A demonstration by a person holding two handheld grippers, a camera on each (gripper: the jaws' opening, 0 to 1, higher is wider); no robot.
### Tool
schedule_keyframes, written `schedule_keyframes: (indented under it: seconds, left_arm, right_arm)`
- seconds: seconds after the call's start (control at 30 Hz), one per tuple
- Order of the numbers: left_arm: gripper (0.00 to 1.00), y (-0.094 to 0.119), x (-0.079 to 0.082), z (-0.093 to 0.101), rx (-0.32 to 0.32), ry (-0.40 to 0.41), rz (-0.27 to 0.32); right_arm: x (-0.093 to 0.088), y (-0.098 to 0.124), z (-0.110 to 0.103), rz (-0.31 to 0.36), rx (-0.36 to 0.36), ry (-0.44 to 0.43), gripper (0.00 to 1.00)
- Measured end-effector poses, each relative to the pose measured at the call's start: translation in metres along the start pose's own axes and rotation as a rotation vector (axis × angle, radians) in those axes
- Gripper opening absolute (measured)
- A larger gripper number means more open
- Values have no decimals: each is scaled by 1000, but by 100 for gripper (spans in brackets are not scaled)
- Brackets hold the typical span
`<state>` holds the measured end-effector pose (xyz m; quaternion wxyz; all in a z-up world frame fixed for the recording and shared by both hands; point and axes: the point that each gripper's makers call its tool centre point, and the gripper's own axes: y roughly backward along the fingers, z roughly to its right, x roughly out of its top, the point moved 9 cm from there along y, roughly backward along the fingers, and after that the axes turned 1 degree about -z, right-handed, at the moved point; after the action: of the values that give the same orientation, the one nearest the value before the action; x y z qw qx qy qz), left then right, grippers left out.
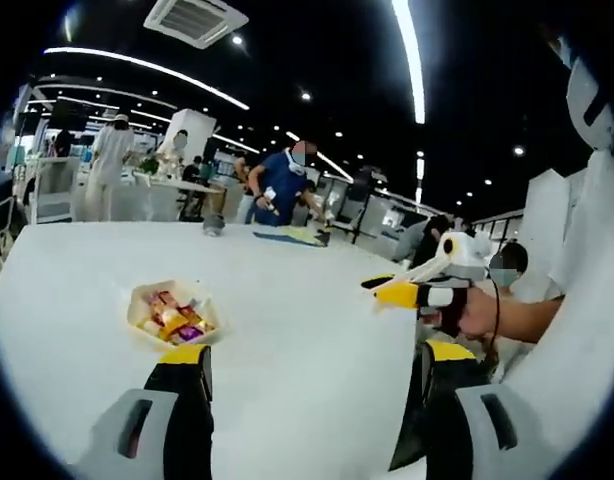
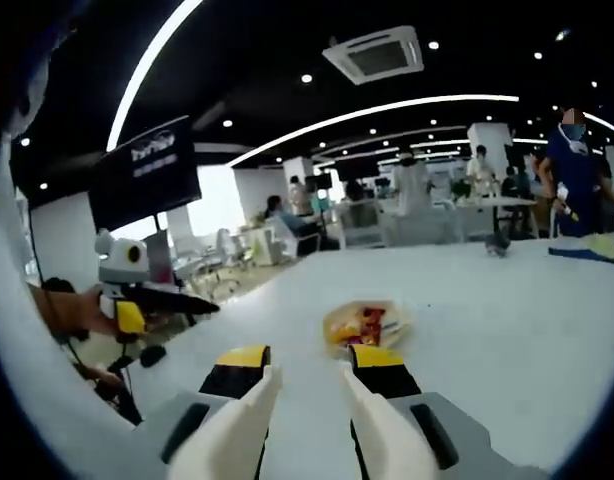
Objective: Place the target food into the container with the food tongs after gripping and lifting it, then release it inside without dropping or visibly crushing the food.
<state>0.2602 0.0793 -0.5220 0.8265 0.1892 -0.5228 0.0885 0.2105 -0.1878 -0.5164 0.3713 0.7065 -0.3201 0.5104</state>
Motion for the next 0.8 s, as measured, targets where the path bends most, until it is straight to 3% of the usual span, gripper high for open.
schedule_keyframes:
  seconds: [0.1, 0.2, 0.23, 0.33, 0.5, 0.63, 0.8]
  left_arm:
    - [82, -1, -3, -1, -5, 12, -11]
    - [69, 0, -5, 6, -98, 102, 24]
    - [67, 0, -5, 6, -103, 109, 29]
    - [68, 0, -7, 6, -119, 147, 44]
    - [65, -2, -9, 7, -137, 159, 46]
    - [56, -4, -8, 16, -243, 225, 75]
    - [54, -10, -9, 20, -263, 238, 78]
  right_arm:
    - [0, -2, -8, 4, 45, -19, 30]
    - [1, -4, -15, -2, 86, -16, 30]
    - [1, -4, -16, -2, 91, -18, 30]
    - [4, -6, -24, 8, 127, -14, 30]
    - [9, -9, -33, 59, 184, -85, 30]
    - [9, -13, -40, 48, 206, -62, 30]
    - [10, -17, -52, 64, 277, -102, 30]
